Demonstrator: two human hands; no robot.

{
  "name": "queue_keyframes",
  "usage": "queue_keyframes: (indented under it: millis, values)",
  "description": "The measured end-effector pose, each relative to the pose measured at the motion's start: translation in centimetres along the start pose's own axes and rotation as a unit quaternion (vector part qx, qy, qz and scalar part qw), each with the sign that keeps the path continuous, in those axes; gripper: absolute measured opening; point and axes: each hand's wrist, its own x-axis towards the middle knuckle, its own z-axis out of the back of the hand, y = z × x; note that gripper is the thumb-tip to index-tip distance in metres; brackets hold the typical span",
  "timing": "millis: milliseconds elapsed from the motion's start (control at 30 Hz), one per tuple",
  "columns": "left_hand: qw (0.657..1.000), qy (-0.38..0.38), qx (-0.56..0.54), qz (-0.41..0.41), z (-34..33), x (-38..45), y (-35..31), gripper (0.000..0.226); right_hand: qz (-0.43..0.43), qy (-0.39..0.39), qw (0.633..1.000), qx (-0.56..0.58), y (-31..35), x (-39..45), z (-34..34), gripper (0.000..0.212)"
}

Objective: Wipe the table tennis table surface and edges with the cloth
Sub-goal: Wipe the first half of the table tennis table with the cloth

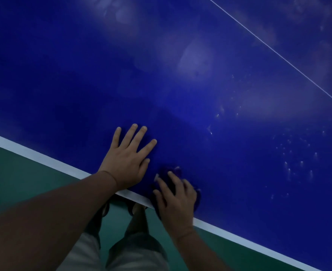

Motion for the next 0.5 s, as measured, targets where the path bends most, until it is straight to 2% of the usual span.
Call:
queue_keyframes:
  millis: [100, 133, 233, 333, 400, 500]
  values:
    - [1.000, 0.005, -0.005, 0.016, -0.5, 0.9, -2.5, 0.064, 0.064, -0.003, 0.998, -0.005, -1.3, 2.3, 0.1, 0.033]
    - [1.000, 0.004, -0.007, 0.022, -0.5, 1.3, -3.0, 0.064, 0.045, -0.005, 0.999, -0.016, -2.4, 3.4, 0.5, 0.034]
    - [0.998, -0.012, -0.028, 0.059, -0.2, 2.6, -4.0, 0.063, -0.081, -0.002, 0.997, -0.017, -6.1, 5.9, 1.8, 0.034]
    - [0.996, -0.020, -0.033, 0.084, -0.3, 3.9, -5.0, 0.062, -0.117, -0.015, 0.993, -0.012, -7.1, 5.3, 1.9, 0.038]
    - [0.994, -0.027, -0.038, 0.095, -0.4, 4.9, -5.5, 0.062, -0.097, -0.013, 0.995, -0.001, -6.0, 4.6, 1.4, 0.039]
    - [0.993, -0.024, -0.036, 0.114, -0.7, 6.2, -6.1, 0.063, 0.005, -0.002, 1.000, 0.004, -5.5, 5.2, 0.8, 0.037]
